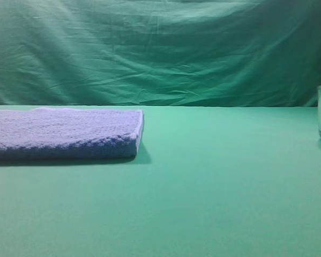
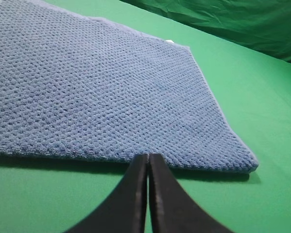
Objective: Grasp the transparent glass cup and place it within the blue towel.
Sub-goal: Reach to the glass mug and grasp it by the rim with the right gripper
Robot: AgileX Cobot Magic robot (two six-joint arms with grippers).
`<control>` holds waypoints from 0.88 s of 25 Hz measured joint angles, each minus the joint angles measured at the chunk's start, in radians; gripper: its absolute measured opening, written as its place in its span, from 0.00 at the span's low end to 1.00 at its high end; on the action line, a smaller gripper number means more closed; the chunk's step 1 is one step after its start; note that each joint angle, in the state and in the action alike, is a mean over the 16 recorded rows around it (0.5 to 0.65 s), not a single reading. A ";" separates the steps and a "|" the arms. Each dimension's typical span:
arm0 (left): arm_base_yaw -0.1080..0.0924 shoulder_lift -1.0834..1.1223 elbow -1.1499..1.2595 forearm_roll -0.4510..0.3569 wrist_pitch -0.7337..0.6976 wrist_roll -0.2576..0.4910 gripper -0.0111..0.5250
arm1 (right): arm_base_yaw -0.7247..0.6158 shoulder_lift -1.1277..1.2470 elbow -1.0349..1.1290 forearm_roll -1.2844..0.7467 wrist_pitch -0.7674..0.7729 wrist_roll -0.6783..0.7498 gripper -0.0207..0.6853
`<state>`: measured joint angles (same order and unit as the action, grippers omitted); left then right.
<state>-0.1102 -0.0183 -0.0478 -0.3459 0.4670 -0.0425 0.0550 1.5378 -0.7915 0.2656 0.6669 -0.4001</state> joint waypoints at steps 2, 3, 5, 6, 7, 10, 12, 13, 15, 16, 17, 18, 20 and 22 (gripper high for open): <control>0.000 0.000 0.000 0.000 0.000 0.000 0.02 | 0.000 0.013 -0.004 -0.003 -0.017 0.000 0.63; 0.000 0.000 0.000 0.000 0.000 0.000 0.02 | 0.000 0.018 -0.005 -0.004 -0.024 -0.001 0.58; 0.000 0.000 0.000 0.000 0.000 0.000 0.02 | 0.000 0.025 -0.007 -0.007 -0.036 -0.001 0.50; 0.000 0.000 0.000 0.000 0.000 0.000 0.02 | 0.000 0.027 -0.007 -0.008 -0.041 -0.001 0.46; 0.000 0.000 0.000 0.000 0.000 0.000 0.02 | 0.000 0.028 -0.008 -0.010 -0.045 -0.002 0.41; 0.000 0.000 0.000 0.000 0.000 0.000 0.02 | 0.001 0.030 -0.008 -0.015 -0.055 -0.002 0.30; 0.000 0.000 0.000 0.000 0.000 0.000 0.02 | 0.001 0.029 -0.009 -0.018 -0.060 -0.003 0.23; 0.000 0.000 0.000 0.000 0.000 0.000 0.02 | 0.001 0.029 -0.010 -0.019 -0.061 -0.003 0.21; 0.000 0.000 0.000 0.000 0.000 0.000 0.02 | 0.001 0.027 -0.016 -0.021 -0.058 -0.003 0.18; 0.000 0.000 0.000 0.000 0.000 0.000 0.02 | 0.002 0.025 -0.023 -0.022 -0.053 -0.003 0.18; 0.000 0.000 0.000 0.000 0.000 0.000 0.02 | 0.004 0.023 -0.031 -0.023 -0.047 -0.003 0.17; 0.000 0.000 0.000 0.000 0.000 0.000 0.02 | 0.006 0.021 -0.041 -0.023 -0.039 -0.003 0.18; 0.000 0.000 0.000 0.000 0.000 0.000 0.02 | 0.016 0.018 -0.070 -0.023 -0.017 -0.003 0.18; 0.000 0.000 0.000 0.000 0.000 0.000 0.02 | 0.033 0.014 -0.109 -0.024 0.008 -0.003 0.18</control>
<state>-0.1102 -0.0183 -0.0478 -0.3459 0.4670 -0.0425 0.0878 1.5514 -0.9002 0.2420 0.6752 -0.4034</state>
